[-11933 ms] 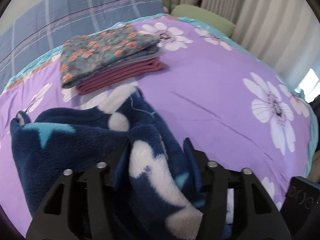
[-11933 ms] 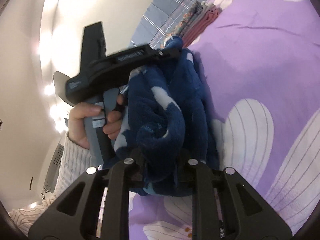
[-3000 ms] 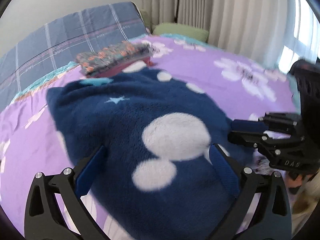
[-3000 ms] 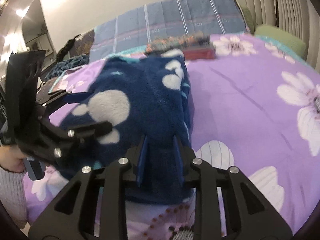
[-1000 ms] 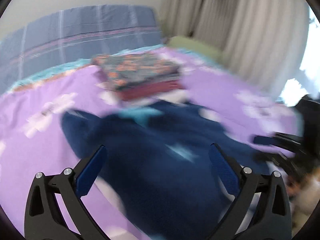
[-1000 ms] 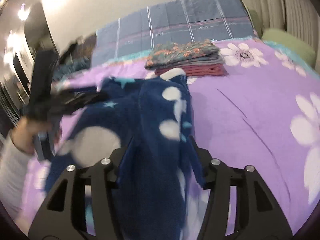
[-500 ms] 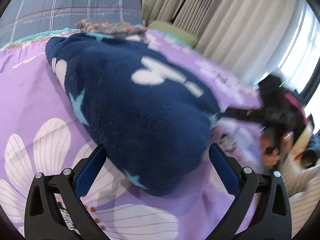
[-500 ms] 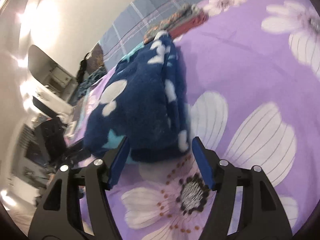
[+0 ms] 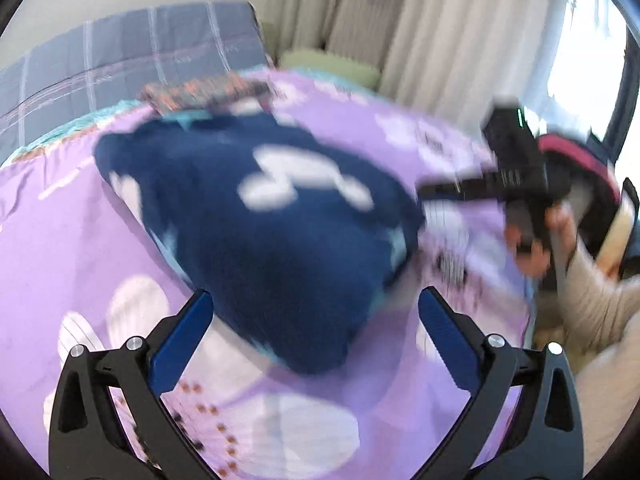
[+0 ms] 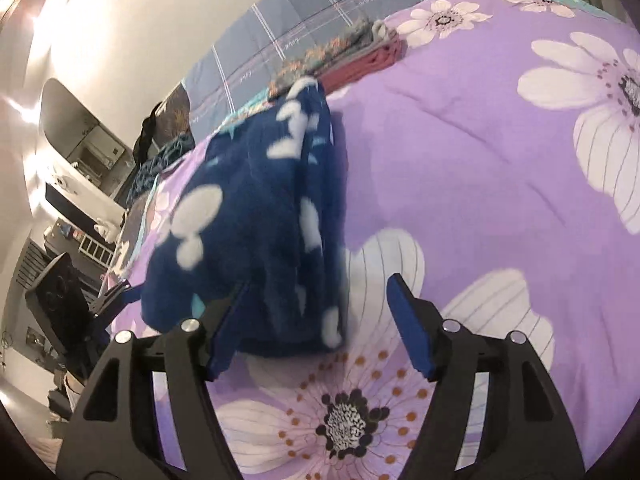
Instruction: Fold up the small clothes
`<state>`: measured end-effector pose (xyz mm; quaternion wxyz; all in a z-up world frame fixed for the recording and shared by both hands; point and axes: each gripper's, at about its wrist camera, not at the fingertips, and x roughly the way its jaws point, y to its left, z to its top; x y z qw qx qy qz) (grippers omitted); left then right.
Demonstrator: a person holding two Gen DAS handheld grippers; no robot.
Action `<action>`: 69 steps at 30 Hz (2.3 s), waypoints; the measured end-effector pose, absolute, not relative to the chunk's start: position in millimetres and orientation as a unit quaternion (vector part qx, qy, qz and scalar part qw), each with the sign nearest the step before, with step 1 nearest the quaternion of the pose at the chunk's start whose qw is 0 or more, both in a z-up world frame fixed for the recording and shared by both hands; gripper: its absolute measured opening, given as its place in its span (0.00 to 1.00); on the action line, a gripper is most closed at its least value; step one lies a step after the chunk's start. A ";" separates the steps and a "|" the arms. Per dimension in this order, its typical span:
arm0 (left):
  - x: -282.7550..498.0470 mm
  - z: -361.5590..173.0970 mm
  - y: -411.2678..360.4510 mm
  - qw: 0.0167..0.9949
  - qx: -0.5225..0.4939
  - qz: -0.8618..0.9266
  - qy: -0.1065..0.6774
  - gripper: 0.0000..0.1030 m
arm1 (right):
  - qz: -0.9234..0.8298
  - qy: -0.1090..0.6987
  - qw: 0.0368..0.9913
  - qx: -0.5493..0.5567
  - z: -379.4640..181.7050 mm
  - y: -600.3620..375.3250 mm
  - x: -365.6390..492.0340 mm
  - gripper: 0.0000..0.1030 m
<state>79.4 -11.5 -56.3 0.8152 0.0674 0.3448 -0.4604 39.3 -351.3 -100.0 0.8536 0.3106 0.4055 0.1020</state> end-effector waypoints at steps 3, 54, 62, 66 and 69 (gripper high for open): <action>105.3 -55.6 0.6 0.841 0.022 -0.423 0.336 0.99 | 0.138 0.420 0.828 0.345 -107.1 -341.3 27.7 0.68; 266.8 34.9 21.3 0.899 -0.035 -0.356 0.251 0.81 | 0.119 0.306 0.918 0.225 0.9 -244.1 87.2 0.38; 350.1 79.1 112.6 0.943 -0.062 -0.235 0.226 0.80 | 0.209 0.333 0.900 0.189 37.3 -187.2 251.6 0.38; 409.3 81.8 136.3 0.952 -0.071 -0.191 0.226 0.81 | 0.204 0.354 0.900 0.154 40.0 -156.3 339.4 0.38; 453.9 69.8 144.4 0.955 -0.078 -0.167 0.231 0.81 | 0.192 0.370 0.897 0.149 27.8 -146.0 400.3 0.39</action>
